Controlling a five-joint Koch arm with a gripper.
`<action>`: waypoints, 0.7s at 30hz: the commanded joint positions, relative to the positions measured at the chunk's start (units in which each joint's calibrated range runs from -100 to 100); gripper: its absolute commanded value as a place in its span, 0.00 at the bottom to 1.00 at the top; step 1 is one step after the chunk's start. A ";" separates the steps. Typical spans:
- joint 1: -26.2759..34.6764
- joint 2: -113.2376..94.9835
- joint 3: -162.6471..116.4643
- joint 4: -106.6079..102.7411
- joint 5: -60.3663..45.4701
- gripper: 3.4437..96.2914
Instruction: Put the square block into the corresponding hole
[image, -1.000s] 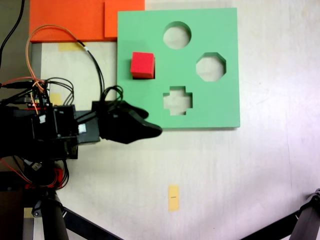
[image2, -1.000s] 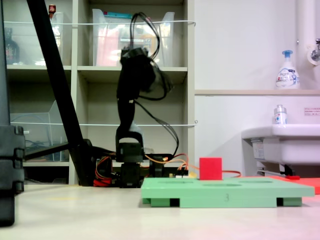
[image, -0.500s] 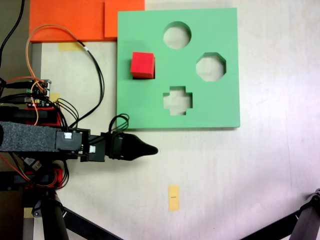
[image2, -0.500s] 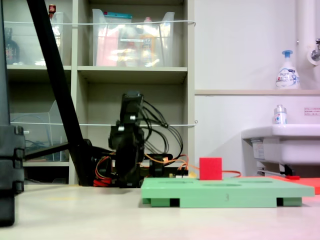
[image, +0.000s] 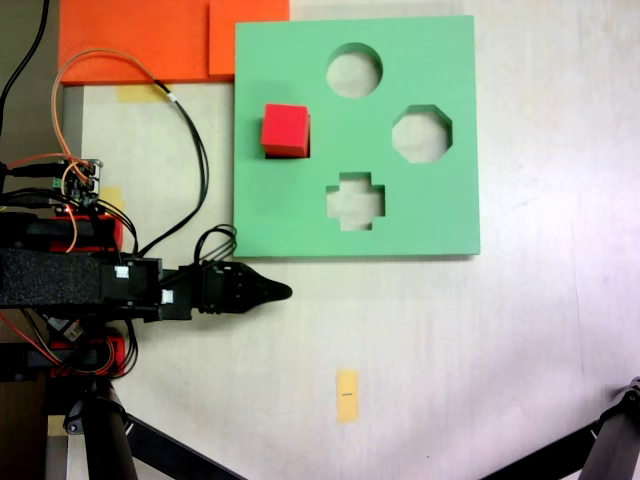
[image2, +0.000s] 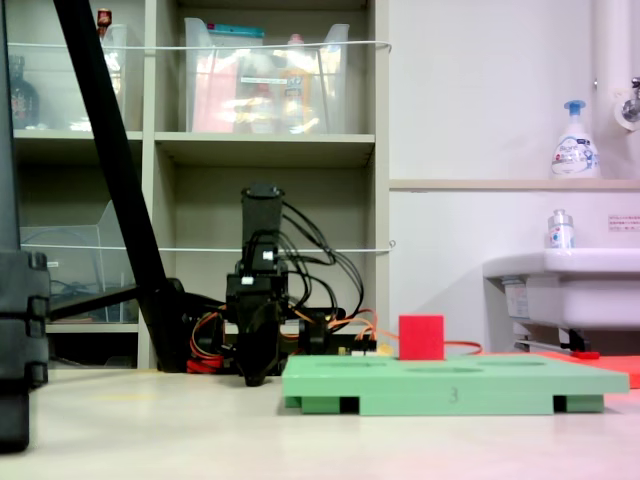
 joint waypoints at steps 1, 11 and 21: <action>0.10 -0.55 -1.37 -5.32 -0.05 0.49; 0.15 -0.55 -1.37 -5.32 -0.05 0.49; 0.10 -0.55 -1.37 -5.32 -0.05 0.49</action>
